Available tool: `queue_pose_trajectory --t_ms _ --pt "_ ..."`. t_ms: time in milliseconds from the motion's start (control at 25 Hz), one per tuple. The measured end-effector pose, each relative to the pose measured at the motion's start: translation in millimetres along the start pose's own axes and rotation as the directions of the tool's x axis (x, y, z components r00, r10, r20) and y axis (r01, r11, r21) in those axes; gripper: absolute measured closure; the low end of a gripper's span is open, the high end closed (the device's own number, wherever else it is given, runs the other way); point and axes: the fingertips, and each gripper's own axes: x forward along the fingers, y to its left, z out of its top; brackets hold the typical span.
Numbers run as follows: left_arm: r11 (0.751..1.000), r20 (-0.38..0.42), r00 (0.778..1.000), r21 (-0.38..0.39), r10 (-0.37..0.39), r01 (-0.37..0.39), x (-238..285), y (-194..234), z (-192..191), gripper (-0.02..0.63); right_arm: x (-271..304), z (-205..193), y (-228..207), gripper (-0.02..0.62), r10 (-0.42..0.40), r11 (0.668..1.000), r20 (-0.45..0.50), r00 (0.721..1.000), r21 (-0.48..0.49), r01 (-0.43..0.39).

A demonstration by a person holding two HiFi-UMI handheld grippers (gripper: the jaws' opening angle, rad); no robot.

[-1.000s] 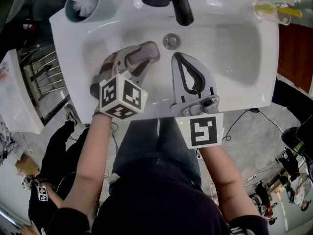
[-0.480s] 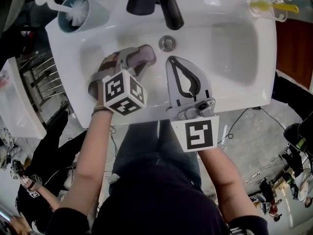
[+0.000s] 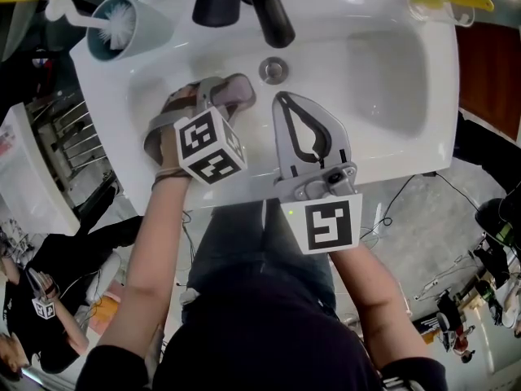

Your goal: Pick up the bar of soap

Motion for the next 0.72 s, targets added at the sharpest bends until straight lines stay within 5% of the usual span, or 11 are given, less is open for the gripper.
queue_pose_trajectory --t_ms 440,720 --pt "0.997 -0.099 0.995 0.071 0.021 -0.014 8.3 4.4 2.1 0.425 2.9 0.0 -2.3 0.578 -0.018 1.0 0.001 1.0 0.0 0.018" --pt "1.0 -0.055 0.998 0.02 0.012 -0.011 9.3 7.8 8.1 0.426 1.7 0.3 -5.2 0.578 -0.04 0.999 0.006 0.999 -0.001 0.04"
